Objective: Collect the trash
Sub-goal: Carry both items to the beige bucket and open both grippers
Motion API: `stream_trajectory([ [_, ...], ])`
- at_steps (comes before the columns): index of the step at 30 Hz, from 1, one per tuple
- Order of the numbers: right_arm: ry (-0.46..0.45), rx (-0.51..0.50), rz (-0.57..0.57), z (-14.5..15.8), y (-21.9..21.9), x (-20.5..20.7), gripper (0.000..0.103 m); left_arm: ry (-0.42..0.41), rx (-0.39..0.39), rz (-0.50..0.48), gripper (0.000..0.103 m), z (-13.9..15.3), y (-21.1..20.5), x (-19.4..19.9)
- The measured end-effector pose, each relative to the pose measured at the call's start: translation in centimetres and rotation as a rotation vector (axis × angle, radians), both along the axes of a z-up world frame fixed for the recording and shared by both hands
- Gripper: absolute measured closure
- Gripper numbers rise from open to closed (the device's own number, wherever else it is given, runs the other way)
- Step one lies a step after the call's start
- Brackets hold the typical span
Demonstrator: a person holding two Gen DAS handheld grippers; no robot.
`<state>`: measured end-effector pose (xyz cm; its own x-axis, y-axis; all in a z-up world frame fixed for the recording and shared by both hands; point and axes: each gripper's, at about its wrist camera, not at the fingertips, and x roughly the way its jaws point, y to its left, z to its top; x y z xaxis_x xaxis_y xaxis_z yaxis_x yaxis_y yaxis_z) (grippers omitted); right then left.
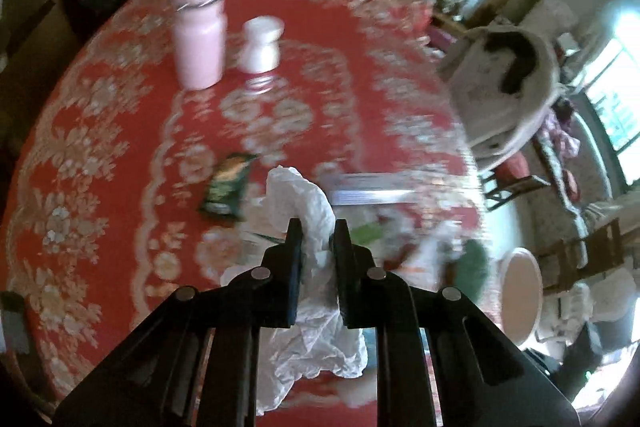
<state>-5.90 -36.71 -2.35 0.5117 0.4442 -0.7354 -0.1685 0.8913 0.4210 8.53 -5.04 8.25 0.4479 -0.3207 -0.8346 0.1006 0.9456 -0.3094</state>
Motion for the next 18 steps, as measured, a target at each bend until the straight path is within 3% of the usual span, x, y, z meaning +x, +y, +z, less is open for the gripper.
stream_trajectory([
  [5, 0.005, -0.007, -0.064, -0.1, -4.9, -0.9, 0.084, -0.018, -0.051, -0.116, 0.091, 1.6, -7.0, -2.1],
  [9, 0.018, -0.034, -0.167, -2.6, -10.4, -0.3, 0.084, -0.012, -0.075, -0.263, 0.091, 1.8, -14.4, -3.7],
  [18, 0.088, -0.119, -0.437, -4.1, -21.3, -1.8, 0.084, 0.051, -0.138, -0.562, 0.09, -0.2, -31.2, -7.5],
])
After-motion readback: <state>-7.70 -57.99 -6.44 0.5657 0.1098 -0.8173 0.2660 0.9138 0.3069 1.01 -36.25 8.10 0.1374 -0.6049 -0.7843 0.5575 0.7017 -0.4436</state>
